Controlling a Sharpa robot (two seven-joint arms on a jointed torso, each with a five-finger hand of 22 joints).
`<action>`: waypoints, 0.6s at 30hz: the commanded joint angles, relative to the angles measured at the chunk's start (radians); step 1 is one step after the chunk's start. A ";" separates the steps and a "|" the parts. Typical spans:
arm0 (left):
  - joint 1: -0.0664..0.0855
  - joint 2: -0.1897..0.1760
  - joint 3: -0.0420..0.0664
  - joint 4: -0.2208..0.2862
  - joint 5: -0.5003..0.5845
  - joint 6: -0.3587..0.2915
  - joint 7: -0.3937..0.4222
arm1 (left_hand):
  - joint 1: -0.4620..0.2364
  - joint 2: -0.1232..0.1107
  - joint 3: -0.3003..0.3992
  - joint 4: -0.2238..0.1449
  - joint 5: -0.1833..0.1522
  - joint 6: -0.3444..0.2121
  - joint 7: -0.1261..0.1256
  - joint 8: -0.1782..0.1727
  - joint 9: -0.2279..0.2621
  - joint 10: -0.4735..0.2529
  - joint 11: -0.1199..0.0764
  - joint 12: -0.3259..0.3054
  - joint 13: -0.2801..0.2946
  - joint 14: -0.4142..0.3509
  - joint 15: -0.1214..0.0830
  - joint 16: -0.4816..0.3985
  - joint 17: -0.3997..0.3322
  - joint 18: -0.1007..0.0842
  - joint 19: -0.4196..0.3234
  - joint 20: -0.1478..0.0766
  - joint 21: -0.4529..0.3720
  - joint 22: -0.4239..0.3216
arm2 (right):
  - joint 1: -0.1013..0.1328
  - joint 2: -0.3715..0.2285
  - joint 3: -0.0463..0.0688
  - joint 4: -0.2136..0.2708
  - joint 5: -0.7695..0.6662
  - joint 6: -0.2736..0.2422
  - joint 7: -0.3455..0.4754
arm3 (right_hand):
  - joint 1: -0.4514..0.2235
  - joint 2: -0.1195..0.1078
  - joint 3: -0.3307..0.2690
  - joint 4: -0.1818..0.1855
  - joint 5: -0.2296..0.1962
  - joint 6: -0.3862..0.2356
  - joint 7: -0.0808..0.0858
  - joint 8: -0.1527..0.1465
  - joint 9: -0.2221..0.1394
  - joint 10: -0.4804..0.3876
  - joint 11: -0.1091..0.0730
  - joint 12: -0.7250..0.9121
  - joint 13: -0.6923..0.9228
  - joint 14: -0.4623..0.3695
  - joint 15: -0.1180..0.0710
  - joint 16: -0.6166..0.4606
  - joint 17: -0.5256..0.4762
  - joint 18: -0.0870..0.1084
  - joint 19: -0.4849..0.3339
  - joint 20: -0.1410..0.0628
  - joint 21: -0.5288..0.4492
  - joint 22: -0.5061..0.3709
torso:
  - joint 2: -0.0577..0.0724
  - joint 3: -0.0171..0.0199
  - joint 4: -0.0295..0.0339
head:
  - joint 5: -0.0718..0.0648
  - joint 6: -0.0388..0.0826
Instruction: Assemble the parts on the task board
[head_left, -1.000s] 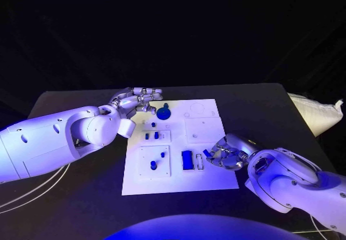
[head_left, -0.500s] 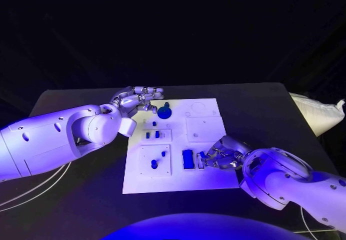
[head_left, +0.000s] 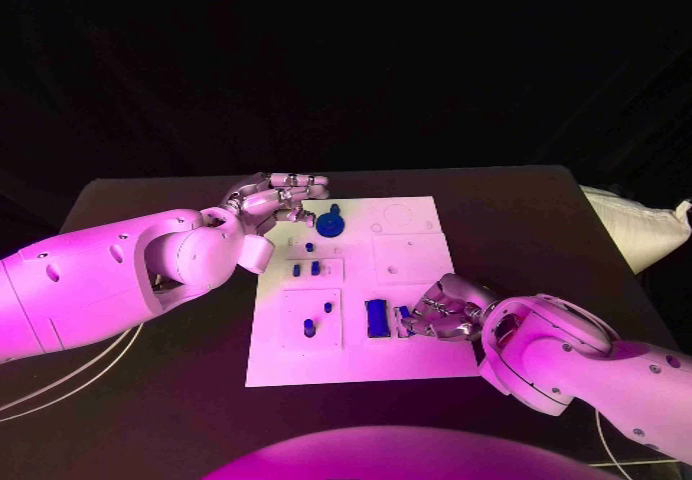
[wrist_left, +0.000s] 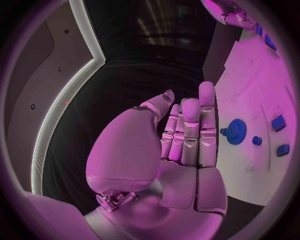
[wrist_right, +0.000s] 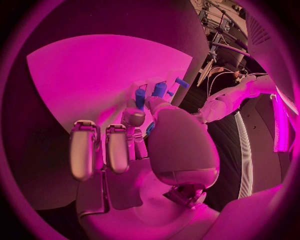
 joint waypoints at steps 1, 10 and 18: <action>0.000 0.000 0.001 0.004 -0.005 0.019 0.002 | -0.004 0.009 0.000 -0.004 0.003 -0.007 0.001 0.005 0.001 -0.010 0.000 0.005 -0.001 -0.007 0.000 0.003 -0.002 0.010 -0.001 0.006 -0.005 0.001 | 0.000 0.002 0.000 -0.002 -0.006 0.040 -0.005 | -0.014 0.001 -0.009 0.002 -0.008 0.007 0.000 -0.003 0.001 0.008 -0.001 0.004 0.001 0.071 -0.002 0.006 0.071 -0.018 0.006 0.002 0.004 0.001 | 0.001 0.0002 -0.0008 | 0.001 -0.002; 0.000 0.000 0.001 0.004 -0.005 0.022 0.001 | -0.004 0.009 0.000 -0.004 0.003 -0.007 0.001 0.005 0.001 -0.010 0.000 0.005 -0.001 -0.007 0.000 0.003 -0.002 0.010 -0.001 0.006 -0.005 0.001 | 0.000 0.005 -0.001 -0.002 -0.023 0.062 -0.009 | -0.028 0.003 -0.025 0.004 -0.014 0.007 0.001 -0.004 0.004 0.008 -0.001 0.007 0.006 0.071 -0.002 0.005 0.071 -0.018 0.006 0.002 0.004 0.001 | 0.000 0.0006 -0.0004 | 0.001 -0.004; 0.000 0.001 0.001 0.004 -0.005 0.023 0.000 | -0.004 0.009 -0.001 -0.004 0.003 -0.007 0.001 0.005 0.001 -0.010 0.000 0.006 -0.001 -0.007 0.001 0.003 -0.002 0.010 -0.001 0.006 -0.005 0.001 | 0.000 0.010 -0.001 0.006 -0.039 0.048 -0.007 | -0.035 0.002 -0.033 0.005 -0.013 0.007 0.001 -0.004 0.004 0.009 0.000 0.010 0.009 0.071 -0.001 0.006 0.072 -0.018 0.006 0.003 0.004 0.002 | 0.000 0.0006 -0.0007 | 0.002 -0.003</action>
